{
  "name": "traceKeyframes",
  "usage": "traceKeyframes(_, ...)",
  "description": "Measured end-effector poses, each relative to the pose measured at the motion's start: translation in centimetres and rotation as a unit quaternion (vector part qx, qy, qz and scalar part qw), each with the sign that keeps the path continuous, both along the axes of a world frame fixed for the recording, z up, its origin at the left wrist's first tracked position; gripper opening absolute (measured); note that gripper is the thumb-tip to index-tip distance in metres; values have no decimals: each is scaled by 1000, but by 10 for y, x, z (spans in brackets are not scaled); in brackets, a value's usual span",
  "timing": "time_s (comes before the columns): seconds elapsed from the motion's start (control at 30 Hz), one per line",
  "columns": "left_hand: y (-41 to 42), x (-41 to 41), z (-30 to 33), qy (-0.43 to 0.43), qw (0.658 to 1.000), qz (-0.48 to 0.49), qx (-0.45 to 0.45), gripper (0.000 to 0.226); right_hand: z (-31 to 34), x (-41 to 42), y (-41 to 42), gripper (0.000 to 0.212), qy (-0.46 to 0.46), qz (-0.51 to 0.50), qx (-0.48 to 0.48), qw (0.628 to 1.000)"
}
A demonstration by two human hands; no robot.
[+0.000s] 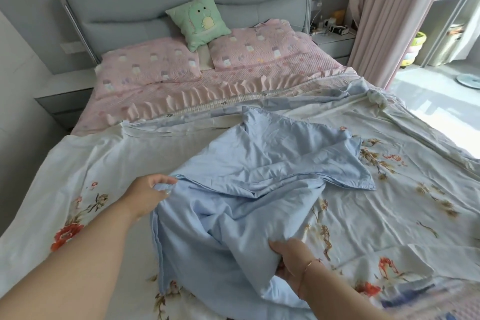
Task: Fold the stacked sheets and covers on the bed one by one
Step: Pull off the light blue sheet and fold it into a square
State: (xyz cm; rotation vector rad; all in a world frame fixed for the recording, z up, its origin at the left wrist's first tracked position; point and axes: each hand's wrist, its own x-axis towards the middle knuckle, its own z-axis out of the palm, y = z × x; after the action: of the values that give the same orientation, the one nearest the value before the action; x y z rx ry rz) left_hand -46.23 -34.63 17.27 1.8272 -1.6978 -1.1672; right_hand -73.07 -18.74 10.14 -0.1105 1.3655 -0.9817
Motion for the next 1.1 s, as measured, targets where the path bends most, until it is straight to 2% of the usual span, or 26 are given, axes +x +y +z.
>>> traceKeyframes(0.17, -13, 69, 18, -91, 994, -25, -49, 22, 1, 70, 12, 22, -18, 9, -11, 1000)
traceKeyframes(0.27, -15, 117, 18, -179, 982, -39, -51, 25, 0, 120, 19, 21, -36, 67, 5, 997)
traceKeyframes(0.4, -2, 146, -5, -218, 973, -72, -14, 25, 0, 150, 7, 12, -39, 79, 42, 995)
traceKeyframes(0.6, 11, 163, -55, -282, 955, -86, 12, 31, -16, 165, -21, 54, -21, 101, 128, 986)
traceKeyframes(0.67, 13, 166, -64, -316, 945, -76, 19, 33, -22, 165, -21, 50, -28, 84, 151, 985)
traceKeyframes(0.73, 14, 161, -68, -341, 937, -75, 23, 34, -23, 174, -16, 34, -57, 80, 161, 982)
traceKeyframes(0.83, 12, 145, -85, -395, 914, -92, 28, 38, -31, 210, 4, 29, -118, 168, 175, 963)
traceKeyframes(0.9, 14, 126, -95, -391, 914, -100, 45, 37, -36, 233, 18, 27, -171, 218, 186, 943)
traceKeyframes(0.97, 15, 106, -103, -380, 917, -110, 49, 35, -41, 235, 23, 31, -183, 282, 202, 920)
traceKeyframes(1.03, 13, 84, -109, -359, 925, -117, 40, 31, -50, 213, 14, 44, -168, 362, 215, 891)
traceKeyframes(1.1, 12, 61, -112, -309, 942, -123, 39, 27, -61, 175, -4, 56, -126, 392, 216, 885)
